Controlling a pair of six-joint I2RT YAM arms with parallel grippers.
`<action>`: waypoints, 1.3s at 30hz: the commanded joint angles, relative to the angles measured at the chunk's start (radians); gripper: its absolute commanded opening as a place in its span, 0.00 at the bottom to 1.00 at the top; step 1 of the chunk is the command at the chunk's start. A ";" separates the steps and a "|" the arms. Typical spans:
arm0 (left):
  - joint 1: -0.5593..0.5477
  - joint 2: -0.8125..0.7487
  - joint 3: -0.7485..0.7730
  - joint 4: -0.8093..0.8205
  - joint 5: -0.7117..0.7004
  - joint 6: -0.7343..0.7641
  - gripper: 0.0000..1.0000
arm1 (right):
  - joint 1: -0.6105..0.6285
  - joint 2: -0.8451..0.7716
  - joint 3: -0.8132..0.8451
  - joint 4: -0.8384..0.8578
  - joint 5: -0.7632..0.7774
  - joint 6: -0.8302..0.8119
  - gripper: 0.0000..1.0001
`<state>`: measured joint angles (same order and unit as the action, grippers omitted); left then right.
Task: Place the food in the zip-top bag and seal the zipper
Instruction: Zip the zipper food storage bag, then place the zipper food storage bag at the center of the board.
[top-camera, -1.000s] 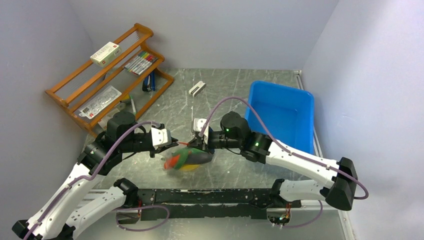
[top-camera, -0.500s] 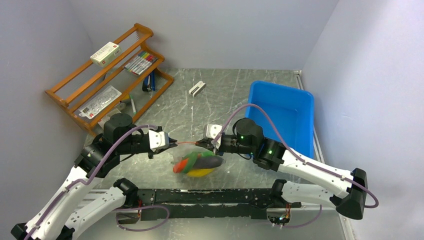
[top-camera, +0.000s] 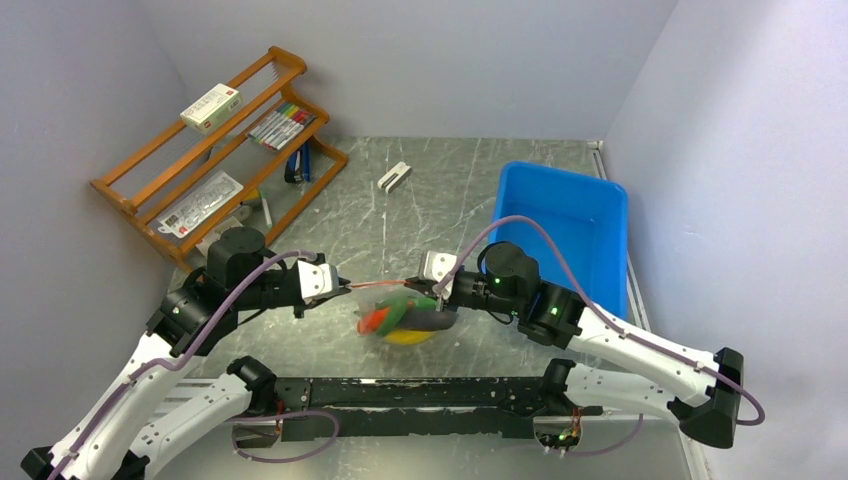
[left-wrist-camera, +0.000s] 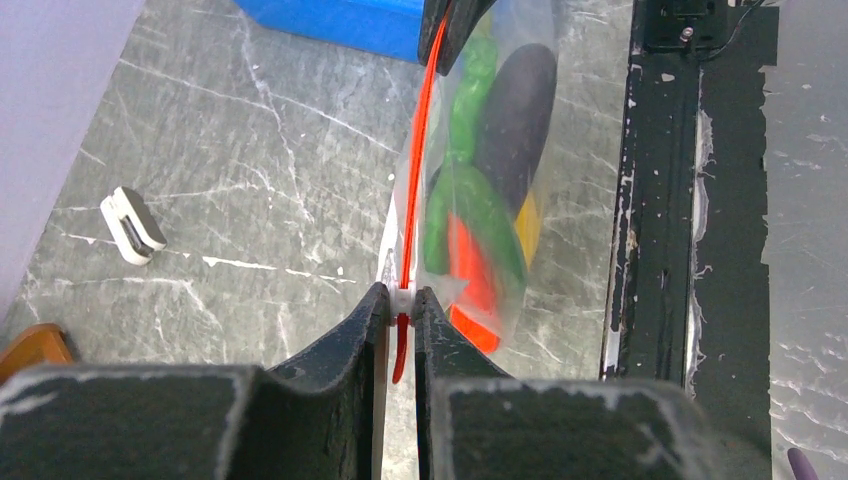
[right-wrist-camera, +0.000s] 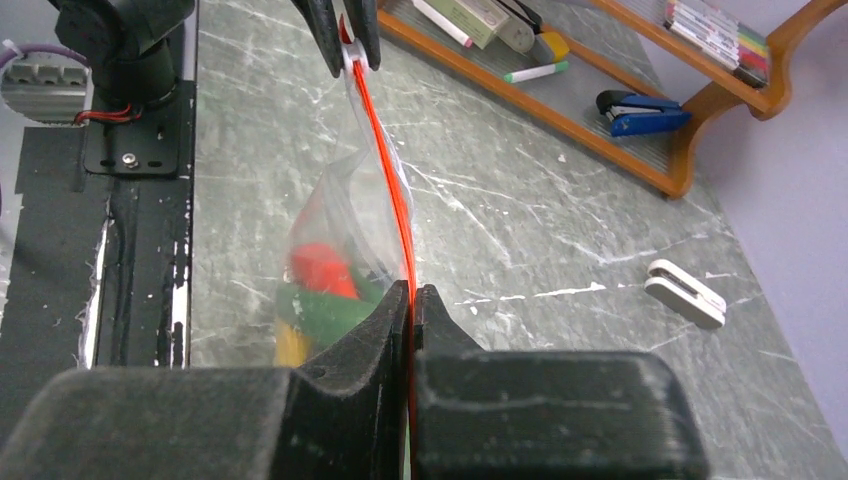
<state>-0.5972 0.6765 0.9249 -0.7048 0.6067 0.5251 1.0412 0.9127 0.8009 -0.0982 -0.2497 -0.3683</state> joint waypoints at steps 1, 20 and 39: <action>0.005 -0.012 0.031 -0.051 -0.056 0.016 0.07 | -0.013 -0.044 -0.005 -0.016 0.058 -0.024 0.00; 0.005 -0.022 0.073 -0.116 -0.154 0.000 0.07 | -0.043 -0.086 -0.028 -0.062 0.106 -0.024 0.01; 0.005 -0.018 0.058 -0.013 -0.218 -0.012 0.07 | -0.043 -0.086 0.001 -0.168 0.274 -0.049 0.00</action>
<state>-0.5972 0.6617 0.9733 -0.7864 0.4675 0.5228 1.0008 0.8139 0.7513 -0.2680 -0.0822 -0.3870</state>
